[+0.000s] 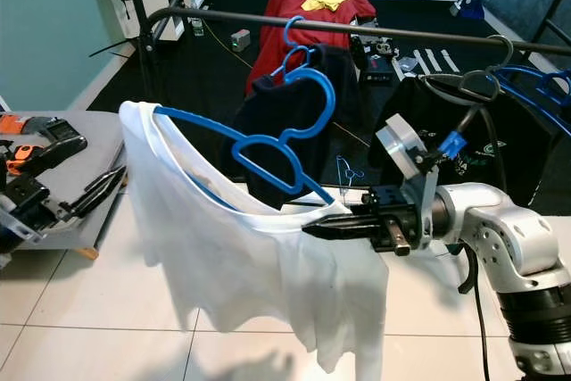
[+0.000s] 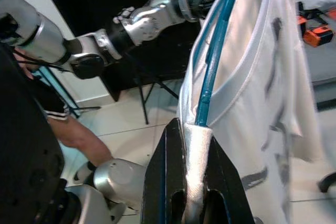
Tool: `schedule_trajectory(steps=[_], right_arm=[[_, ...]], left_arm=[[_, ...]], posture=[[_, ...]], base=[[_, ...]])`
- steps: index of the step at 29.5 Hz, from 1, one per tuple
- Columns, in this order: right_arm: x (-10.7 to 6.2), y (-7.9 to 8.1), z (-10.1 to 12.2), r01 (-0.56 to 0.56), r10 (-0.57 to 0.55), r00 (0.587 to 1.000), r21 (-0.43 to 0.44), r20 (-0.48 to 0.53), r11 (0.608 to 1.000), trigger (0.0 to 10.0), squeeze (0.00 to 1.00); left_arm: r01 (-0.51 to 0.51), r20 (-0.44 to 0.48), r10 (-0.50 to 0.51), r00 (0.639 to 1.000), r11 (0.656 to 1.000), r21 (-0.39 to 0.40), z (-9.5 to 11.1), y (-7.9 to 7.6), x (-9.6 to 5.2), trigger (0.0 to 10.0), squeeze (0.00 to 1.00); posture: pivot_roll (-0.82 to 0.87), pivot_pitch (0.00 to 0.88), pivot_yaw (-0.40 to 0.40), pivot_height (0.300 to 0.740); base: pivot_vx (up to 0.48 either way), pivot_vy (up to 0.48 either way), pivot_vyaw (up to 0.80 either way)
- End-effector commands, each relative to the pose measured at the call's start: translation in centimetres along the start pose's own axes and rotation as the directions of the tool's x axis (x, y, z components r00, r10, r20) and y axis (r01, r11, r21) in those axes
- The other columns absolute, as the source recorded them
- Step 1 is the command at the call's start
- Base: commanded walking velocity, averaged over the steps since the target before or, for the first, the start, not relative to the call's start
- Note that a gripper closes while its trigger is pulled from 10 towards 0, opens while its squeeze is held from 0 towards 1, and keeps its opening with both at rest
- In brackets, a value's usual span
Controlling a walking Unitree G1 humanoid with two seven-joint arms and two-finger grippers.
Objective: Hang hanger
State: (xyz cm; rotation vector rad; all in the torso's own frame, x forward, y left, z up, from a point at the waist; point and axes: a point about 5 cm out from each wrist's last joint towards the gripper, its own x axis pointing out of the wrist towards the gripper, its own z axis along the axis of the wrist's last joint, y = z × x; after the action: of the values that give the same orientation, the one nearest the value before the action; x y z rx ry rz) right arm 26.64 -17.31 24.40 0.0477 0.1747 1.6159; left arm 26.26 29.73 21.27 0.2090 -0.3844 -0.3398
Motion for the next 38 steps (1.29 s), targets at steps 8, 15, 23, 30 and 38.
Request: schedule_trajectory(steps=[8,15,23,30,38], right_arm=[[0.9,1.7,1.6,-0.136,0.137,0.989,-0.024,0.047,0.990,10.0,0.00],[0.5,2.3,2.2,-0.189,0.189,0.980,-0.006,0.054,0.982,10.0,0.00],[-0.5,2.7,2.7,-0.179,0.179,0.984,-0.007,0.015,0.984,10.0,0.00],[-0.7,3.3,3.6,-0.188,0.188,0.982,-0.033,-0.006,0.982,10.0,0.00],[-0.6,3.1,4.1,-0.203,0.202,0.979,-0.050,-0.024,0.978,10.0,0.00]], left_arm=[[0.078,0.032,-0.075,0.997,0.993,-0.088,-0.2,-0.3,0.0,10.0,0.00],[0.151,0.074,-0.143,0.987,0.982,-0.115,0.3,0.2,0.1,10.0,0.00],[0.152,0.111,-0.141,0.984,0.984,-0.093,1.8,2.2,-0.1,10.0,0.00],[0.609,0.241,-0.560,0.793,0.742,-0.282,4.0,-1.9,-2.6,10.0,0.00],[0.606,0.207,-0.569,0.795,0.741,-0.289,2.9,-3.7,-1.9,10.0,0.00]], posture=[[-0.14,0.075,-0.011,0.740],[-0.15,0.080,-0.008,0.740],[-0.15,0.082,-0.001,0.740],[-0.15,0.086,-0.002,0.740],[-0.14,0.097,-0.008,0.740]], base=[[0.000,0.000,0.00],[0.000,0.000,0.00],[0.000,0.000,0.00],[0.000,0.000,0.00],[0.000,0.000,0.00]])
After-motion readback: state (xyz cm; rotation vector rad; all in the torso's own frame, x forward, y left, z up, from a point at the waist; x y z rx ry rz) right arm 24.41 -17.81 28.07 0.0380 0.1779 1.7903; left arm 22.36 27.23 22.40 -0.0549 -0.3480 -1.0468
